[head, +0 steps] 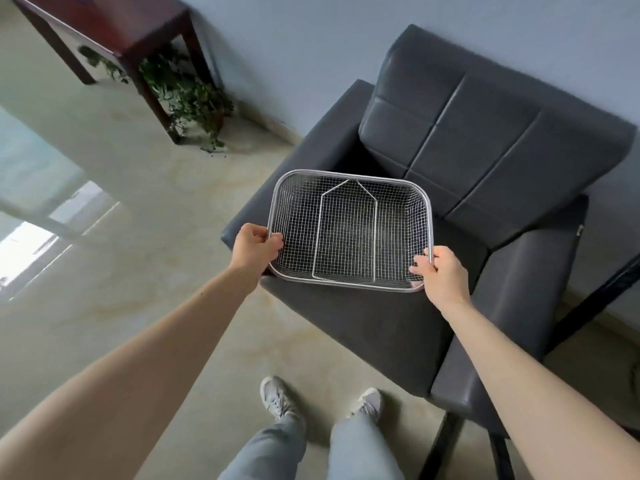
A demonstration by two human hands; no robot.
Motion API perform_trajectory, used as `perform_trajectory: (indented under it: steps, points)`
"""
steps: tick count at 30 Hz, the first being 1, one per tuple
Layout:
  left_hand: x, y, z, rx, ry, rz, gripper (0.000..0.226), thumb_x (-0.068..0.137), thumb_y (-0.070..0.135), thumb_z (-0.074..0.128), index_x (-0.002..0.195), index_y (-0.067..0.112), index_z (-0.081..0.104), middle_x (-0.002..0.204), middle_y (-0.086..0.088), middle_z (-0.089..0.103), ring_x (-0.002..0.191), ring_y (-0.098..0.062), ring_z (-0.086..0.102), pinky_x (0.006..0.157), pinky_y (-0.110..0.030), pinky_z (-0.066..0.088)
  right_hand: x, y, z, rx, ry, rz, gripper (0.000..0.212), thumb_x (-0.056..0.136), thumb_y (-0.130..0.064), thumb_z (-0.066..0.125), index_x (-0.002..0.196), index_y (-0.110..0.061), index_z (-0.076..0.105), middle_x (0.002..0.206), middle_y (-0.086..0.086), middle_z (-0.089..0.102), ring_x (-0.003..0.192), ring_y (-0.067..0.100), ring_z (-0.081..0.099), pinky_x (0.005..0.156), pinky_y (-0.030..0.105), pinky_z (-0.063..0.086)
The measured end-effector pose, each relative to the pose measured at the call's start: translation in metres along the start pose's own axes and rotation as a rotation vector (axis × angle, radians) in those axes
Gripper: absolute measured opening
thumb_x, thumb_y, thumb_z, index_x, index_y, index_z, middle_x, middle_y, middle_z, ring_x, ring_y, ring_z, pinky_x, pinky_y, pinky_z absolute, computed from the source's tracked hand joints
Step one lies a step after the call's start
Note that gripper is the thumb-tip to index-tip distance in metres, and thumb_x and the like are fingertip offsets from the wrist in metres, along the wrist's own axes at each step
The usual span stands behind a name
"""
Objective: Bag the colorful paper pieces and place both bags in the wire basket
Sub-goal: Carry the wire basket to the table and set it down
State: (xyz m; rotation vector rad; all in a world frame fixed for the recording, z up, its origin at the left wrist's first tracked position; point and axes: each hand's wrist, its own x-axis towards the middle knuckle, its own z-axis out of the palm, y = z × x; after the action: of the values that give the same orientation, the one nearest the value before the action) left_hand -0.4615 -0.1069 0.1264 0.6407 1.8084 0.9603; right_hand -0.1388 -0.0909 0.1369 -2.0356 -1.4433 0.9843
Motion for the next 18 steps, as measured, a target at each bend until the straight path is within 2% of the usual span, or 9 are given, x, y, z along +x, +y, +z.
perform_trajectory:
  steps: [1,2,4,6,9,11,16,18]
  points:
    - [0.004,0.003,-0.011,-0.019,0.008,-0.003,0.033,0.085,0.014,0.071,0.105,-0.007,0.055,0.080,-0.008,0.061,0.066,-0.017,0.057,0.062,-0.029,0.053,0.000,-0.009,0.010,0.005,-0.004,-0.003,0.010,0.099,-0.018,0.049,0.105,-0.012,0.055,0.105,0.008,0.069,0.092,0.019,0.071,0.071,0.028,0.058]
    - [0.010,0.004,-0.026,-0.034,0.021,-0.002,0.026,0.085,0.013,0.071,0.099,-0.001,0.055,0.086,-0.011,0.064,0.071,-0.020,0.060,0.070,-0.036,0.056,0.002,-0.021,0.023,-0.001,-0.013,-0.009,0.011,0.099,-0.018,0.049,0.105,-0.012,0.055,0.106,0.008,0.070,0.092,0.019,0.071,0.072,0.031,0.057]
    - [0.019,0.009,-0.049,-0.065,0.049,-0.007,0.020,0.086,0.011,0.070,0.095,0.008,0.052,0.093,-0.016,0.067,0.079,-0.025,0.063,0.083,-0.045,0.055,0.006,-0.041,0.044,-0.029,-0.027,-0.030,0.012,0.099,-0.019,0.049,0.106,-0.012,0.056,0.108,0.008,0.070,0.088,0.016,0.069,0.069,0.029,0.054]
    - [0.029,0.013,-0.069,-0.106,0.066,-0.012,0.021,0.084,0.010,0.071,0.092,0.010,0.051,0.095,-0.017,0.068,0.080,-0.026,0.066,0.089,-0.049,0.054,0.011,-0.062,0.060,-0.025,-0.045,-0.044,0.012,0.099,-0.018,0.049,0.108,-0.011,0.055,0.109,0.008,0.069,0.085,0.015,0.068,0.068,0.027,0.055]
    - [0.048,0.016,-0.100,-0.153,0.090,-0.028,0.024,0.079,0.009,0.072,0.085,0.014,0.049,0.095,-0.016,0.067,0.082,-0.026,0.065,0.092,-0.049,0.053,0.023,-0.093,0.087,-0.043,-0.078,-0.069,0.018,0.100,-0.017,0.048,0.113,-0.008,0.056,0.110,0.008,0.068,0.087,0.016,0.069,0.065,0.020,0.050]
    - [0.064,0.020,-0.116,-0.177,0.113,-0.043,0.023,0.083,0.004,0.070,0.085,0.013,0.049,0.097,-0.016,0.067,0.084,-0.027,0.063,0.093,-0.049,0.052,0.033,-0.112,0.105,-0.049,-0.096,-0.083,0.020,0.100,-0.018,0.048,0.115,-0.007,0.056,0.109,0.008,0.068,0.091,0.018,0.070,0.064,0.019,0.049]
    - [0.106,0.036,-0.153,-0.221,0.182,-0.063,0.023,0.087,0.003,0.068,0.082,0.013,0.049,0.086,-0.010,0.065,0.085,-0.027,0.057,0.080,-0.038,0.052,0.064,-0.162,0.149,-0.070,-0.144,-0.132,0.023,0.101,-0.019,0.048,0.118,-0.006,0.055,0.114,0.008,0.067,0.094,0.017,0.069,0.054,0.008,0.043]
    - [0.120,0.042,-0.167,-0.238,0.203,-0.078,0.022,0.087,0.003,0.068,0.082,0.013,0.050,0.084,-0.008,0.064,0.087,-0.028,0.058,0.087,-0.042,0.052,0.075,-0.180,0.164,-0.079,-0.165,-0.145,0.023,0.101,-0.020,0.048,0.118,-0.006,0.055,0.111,0.008,0.068,0.093,0.016,0.068,0.058,0.011,0.044]
